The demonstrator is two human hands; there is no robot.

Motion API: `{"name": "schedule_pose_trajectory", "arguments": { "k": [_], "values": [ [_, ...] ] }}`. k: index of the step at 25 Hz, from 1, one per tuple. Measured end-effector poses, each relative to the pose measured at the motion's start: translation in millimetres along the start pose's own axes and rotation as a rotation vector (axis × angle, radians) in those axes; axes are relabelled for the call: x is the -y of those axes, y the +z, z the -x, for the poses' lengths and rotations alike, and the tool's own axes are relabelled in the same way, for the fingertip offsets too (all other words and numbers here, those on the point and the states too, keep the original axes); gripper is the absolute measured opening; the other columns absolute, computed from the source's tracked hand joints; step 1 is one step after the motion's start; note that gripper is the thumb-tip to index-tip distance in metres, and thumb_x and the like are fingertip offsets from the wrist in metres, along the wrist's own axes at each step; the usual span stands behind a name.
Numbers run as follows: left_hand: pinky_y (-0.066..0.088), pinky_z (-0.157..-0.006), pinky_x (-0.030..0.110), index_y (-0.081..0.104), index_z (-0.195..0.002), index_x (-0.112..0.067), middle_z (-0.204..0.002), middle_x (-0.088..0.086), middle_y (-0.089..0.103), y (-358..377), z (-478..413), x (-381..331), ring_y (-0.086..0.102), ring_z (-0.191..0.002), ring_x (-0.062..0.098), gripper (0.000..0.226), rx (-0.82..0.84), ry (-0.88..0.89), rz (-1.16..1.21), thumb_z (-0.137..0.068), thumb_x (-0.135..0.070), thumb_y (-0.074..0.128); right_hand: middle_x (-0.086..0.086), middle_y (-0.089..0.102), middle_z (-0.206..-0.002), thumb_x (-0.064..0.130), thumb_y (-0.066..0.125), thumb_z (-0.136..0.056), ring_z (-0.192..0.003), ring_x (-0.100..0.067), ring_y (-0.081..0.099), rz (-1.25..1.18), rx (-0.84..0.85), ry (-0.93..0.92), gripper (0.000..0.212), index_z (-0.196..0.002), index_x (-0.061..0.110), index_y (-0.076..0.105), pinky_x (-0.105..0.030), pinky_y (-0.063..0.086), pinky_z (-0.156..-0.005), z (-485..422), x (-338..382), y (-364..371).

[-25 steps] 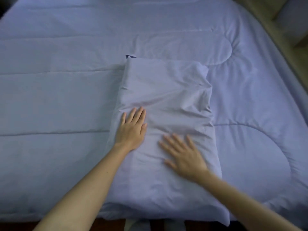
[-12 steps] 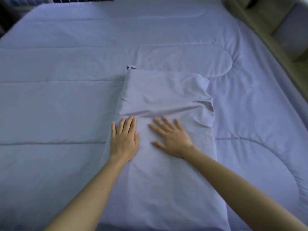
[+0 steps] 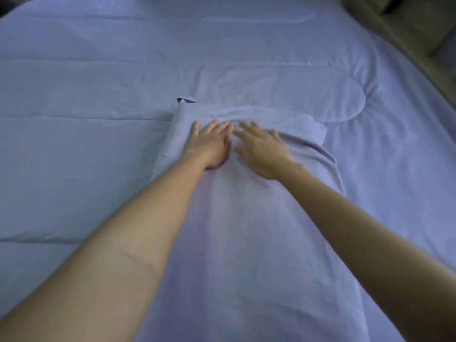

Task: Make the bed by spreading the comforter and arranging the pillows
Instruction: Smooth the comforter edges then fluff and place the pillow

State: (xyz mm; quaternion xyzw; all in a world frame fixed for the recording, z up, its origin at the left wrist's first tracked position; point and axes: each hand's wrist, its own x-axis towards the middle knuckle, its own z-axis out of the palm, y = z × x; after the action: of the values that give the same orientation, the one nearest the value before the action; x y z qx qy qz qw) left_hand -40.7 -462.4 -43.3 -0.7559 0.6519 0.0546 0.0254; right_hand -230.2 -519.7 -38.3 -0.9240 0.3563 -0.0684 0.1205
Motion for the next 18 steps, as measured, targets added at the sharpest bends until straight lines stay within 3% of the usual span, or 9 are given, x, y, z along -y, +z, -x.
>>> {"name": "schedule_pose_trajectory", "arguments": {
  "k": [1, 3, 6, 8, 9, 10, 13, 15, 18],
  "values": [
    [0.005, -0.121, 0.066, 0.017, -0.163, -0.031, -0.171, -0.014, 0.010, -4, -10, 11, 0.011, -0.158, 0.014, 0.056, 0.010, -0.032, -0.007, -0.108, -0.043, 0.016, 0.001, 0.023, -0.175, 0.059, 0.035, -0.108, -0.162, -0.028, 0.017, 0.043, 0.092, -0.044, 0.061, -0.164, 0.035, 0.033, -0.070, 0.009, -0.123, -6, 2, 12],
    [0.003, -0.121, 0.067, 0.013, -0.163, -0.032, -0.172, -0.012, 0.004, -12, -20, 22, 0.006, -0.159, 0.018, 0.057, 0.041, -0.118, -0.022, -0.108, -0.045, 0.015, 0.004, 0.015, -0.177, 0.072, 0.027, -0.104, -0.163, -0.028, 0.011, 0.083, 0.095, 0.038, 0.068, -0.166, 0.043, 0.025, -0.069, 0.005, -0.124, -18, -32, 5],
    [0.011, -0.120, 0.068, 0.008, -0.163, -0.033, -0.173, -0.008, -0.002, -23, 4, 16, 0.005, -0.159, 0.032, 0.061, 0.030, -0.379, 0.119, -0.106, -0.052, 0.016, -0.001, 0.019, -0.176, 0.073, 0.033, -0.102, -0.159, -0.037, 0.022, -0.020, 0.104, 0.404, 0.066, -0.163, 0.045, 0.031, -0.070, 0.017, -0.121, -5, -103, -44],
    [0.027, -0.116, 0.063, 0.011, -0.163, -0.031, -0.173, 0.002, 0.006, -31, 37, 13, 0.026, -0.150, 0.046, 0.062, -0.047, -0.577, 0.288, -0.105, -0.052, 0.019, -0.015, 0.027, -0.172, 0.067, 0.038, -0.102, -0.155, -0.045, 0.027, -0.050, 0.022, 0.648, 0.066, -0.161, 0.038, 0.034, -0.069, 0.021, -0.120, 19, -115, -64],
    [0.033, -0.113, 0.060, 0.013, -0.163, -0.029, -0.170, 0.010, 0.015, -35, 56, 9, 0.036, -0.143, 0.050, 0.063, -0.078, -0.642, 0.360, -0.105, -0.051, 0.021, -0.017, 0.026, -0.172, 0.062, 0.040, -0.103, -0.157, -0.045, 0.022, -0.011, -0.049, 0.650, 0.067, -0.162, 0.031, 0.034, -0.071, 0.017, -0.121, 33, -103, -60],
    [0.036, -0.111, 0.059, 0.013, -0.163, -0.028, -0.167, 0.017, 0.023, -38, 77, 5, 0.042, -0.138, 0.051, 0.064, -0.093, -0.666, 0.393, -0.105, -0.051, 0.023, -0.015, 0.021, -0.174, 0.058, 0.042, -0.104, -0.160, -0.042, 0.015, 0.009, -0.102, 0.535, 0.068, -0.164, 0.027, 0.032, -0.072, 0.011, -0.122, 49, -78, -50],
    [0.039, -0.109, 0.058, 0.009, -0.163, -0.036, -0.164, 0.020, 0.026, -29, 153, -11, 0.045, -0.135, 0.051, 0.076, -0.057, -0.607, 0.443, -0.098, -0.066, 0.036, -0.004, 0.023, -0.175, 0.062, 0.044, -0.103, -0.161, -0.034, 0.017, -0.022, -0.049, 0.021, 0.067, -0.164, 0.034, 0.034, -0.070, 0.010, -0.123, 149, 32, 19],
    [0.039, -0.108, 0.057, 0.009, -0.163, -0.039, -0.162, 0.021, 0.031, -23, 212, -18, 0.047, -0.134, 0.051, 0.086, -0.039, -0.592, 0.510, -0.092, -0.071, 0.046, -0.001, 0.031, -0.172, 0.066, 0.046, -0.101, -0.159, -0.034, 0.025, -0.058, -0.095, 0.056, 0.065, -0.160, 0.040, 0.040, -0.069, 0.010, -0.123, 217, 71, 37],
    [0.039, -0.108, 0.054, 0.023, -0.162, -0.026, -0.151, 0.025, 0.049, -10, 297, -22, 0.052, -0.129, 0.052, 0.097, -0.001, -0.744, 0.706, -0.084, -0.074, 0.055, 0.004, 0.022, -0.175, 0.070, 0.054, -0.097, -0.160, -0.037, 0.017, -0.174, -0.126, 0.443, 0.072, -0.162, 0.047, 0.034, -0.074, 0.011, -0.119, 257, 49, 16]
  ]
}}
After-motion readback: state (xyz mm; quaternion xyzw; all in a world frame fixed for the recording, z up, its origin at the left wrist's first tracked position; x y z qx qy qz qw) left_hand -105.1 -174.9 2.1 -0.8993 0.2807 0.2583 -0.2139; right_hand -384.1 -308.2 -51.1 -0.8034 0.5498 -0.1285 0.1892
